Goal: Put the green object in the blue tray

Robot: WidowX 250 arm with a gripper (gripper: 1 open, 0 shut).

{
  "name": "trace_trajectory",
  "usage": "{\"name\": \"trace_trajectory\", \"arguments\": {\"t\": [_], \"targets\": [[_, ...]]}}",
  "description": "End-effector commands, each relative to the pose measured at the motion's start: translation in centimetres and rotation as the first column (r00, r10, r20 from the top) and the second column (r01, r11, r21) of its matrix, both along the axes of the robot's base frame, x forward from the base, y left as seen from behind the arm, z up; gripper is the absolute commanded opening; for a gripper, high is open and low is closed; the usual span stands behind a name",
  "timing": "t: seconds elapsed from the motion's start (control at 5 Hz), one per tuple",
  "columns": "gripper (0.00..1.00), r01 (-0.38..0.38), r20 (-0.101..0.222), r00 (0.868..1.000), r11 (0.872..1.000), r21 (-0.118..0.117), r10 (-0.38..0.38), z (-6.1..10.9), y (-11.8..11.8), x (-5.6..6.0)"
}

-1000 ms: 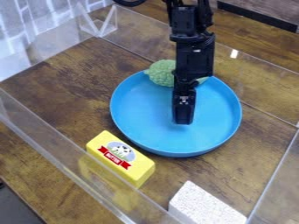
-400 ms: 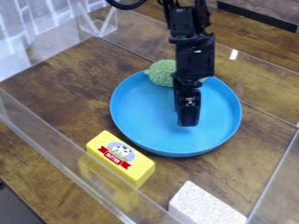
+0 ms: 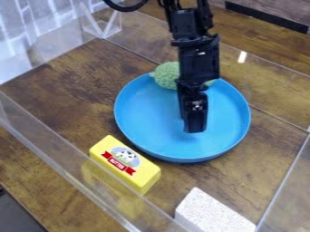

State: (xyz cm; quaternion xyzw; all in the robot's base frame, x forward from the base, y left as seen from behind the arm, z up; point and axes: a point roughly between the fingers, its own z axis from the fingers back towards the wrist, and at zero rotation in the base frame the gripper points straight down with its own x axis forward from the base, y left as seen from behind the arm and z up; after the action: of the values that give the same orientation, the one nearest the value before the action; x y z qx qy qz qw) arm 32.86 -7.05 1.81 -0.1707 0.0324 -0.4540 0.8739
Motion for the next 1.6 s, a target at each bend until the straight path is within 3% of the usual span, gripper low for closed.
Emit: {"name": "trace_trajectory", "arguments": {"t": [0.0, 0.2, 0.8, 1.2, 1.4], "targets": [[1.00, -0.037, -0.083, 0.996, 0.999, 0.015, 0.038, -1.5, 1.3, -2.6], [0.00, -0.035, -0.089, 0.995, 0.999, 0.025, 0.037, -1.3, 1.9, -2.8], [0.00, 0.116, -0.116, 0.987, 0.992, 0.050, -0.110, 0.7, 2.0, -2.6], [0.00, 0.078, -0.126, 0.990, 0.995, 0.061, -0.070, 1.2, 1.8, -2.6], [0.00, 0.015, -0.131, 0.991, 0.998, 0.065, -0.006, 1.4, 1.6, -2.7]]}}
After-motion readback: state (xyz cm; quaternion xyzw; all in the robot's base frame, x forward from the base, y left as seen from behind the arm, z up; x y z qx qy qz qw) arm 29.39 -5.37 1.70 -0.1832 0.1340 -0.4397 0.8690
